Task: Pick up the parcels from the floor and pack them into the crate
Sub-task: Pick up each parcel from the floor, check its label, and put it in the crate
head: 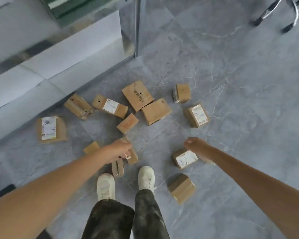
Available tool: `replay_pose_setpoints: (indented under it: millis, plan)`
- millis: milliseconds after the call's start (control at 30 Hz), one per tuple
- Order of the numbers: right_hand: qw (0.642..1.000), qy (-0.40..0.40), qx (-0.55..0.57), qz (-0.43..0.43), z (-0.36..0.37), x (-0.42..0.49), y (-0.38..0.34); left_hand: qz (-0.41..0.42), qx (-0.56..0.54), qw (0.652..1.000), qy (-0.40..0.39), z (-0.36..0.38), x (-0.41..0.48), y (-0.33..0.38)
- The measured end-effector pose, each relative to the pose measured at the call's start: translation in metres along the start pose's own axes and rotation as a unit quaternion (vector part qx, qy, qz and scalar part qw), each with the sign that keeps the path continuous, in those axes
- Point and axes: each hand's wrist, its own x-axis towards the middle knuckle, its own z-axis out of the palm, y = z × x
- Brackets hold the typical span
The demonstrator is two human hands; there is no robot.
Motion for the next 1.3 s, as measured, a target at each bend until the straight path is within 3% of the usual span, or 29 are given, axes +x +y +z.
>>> replay_pose_setpoints:
  millis: [100, 300, 367, 533, 633, 733, 800, 1000, 1133, 1300]
  plan:
    - [0.998, -0.008, -0.057, -0.004, 0.011, 0.081, 0.001, 0.003, 0.011, 1.000, -0.022, -0.008, 0.074, 0.012]
    - [0.989, 0.134, -0.029, -0.059, 0.018, 0.240, -0.031, 0.041, -0.063, 0.995, -0.058, 0.016, 0.225, 0.048]
    - [0.989, 0.134, -0.032, -0.062, 0.023, 0.289, -0.043, 0.042, -0.082, 0.994, -0.055, 0.032, 0.276, 0.054]
    - [0.984, 0.172, -0.036, -0.024, 0.052, 0.390, -0.063, 0.105, -0.087, 0.990, 0.033, 0.049, 0.359, 0.065]
    - [0.983, 0.186, -0.004, 0.005, 0.063, 0.396, -0.050, 0.117, -0.099, 0.987, 0.042, 0.051, 0.361, 0.056]
    - [0.981, 0.192, 0.031, -0.019, 0.062, 0.363, -0.033, 0.141, -0.109, 0.982, 0.066, 0.054, 0.335, 0.034]
    - [0.968, 0.215, 0.123, -0.031, 0.059, 0.315, -0.022, 0.177, -0.131, 0.967, 0.129, 0.057, 0.293, 0.024]
    - [0.885, 0.273, 0.373, -0.046, 0.006, 0.110, -0.035, 0.279, -0.118, 0.929, 0.213, 0.027, 0.096, 0.052]
    - [0.834, 0.246, 0.473, -0.146, -0.063, -0.038, -0.084, 0.316, -0.127, 0.908, 0.244, -0.024, -0.059, 0.101]
    - [0.803, 0.218, 0.472, -0.293, -0.136, -0.219, -0.156, 0.335, -0.081, 0.897, 0.276, -0.088, -0.256, 0.134]
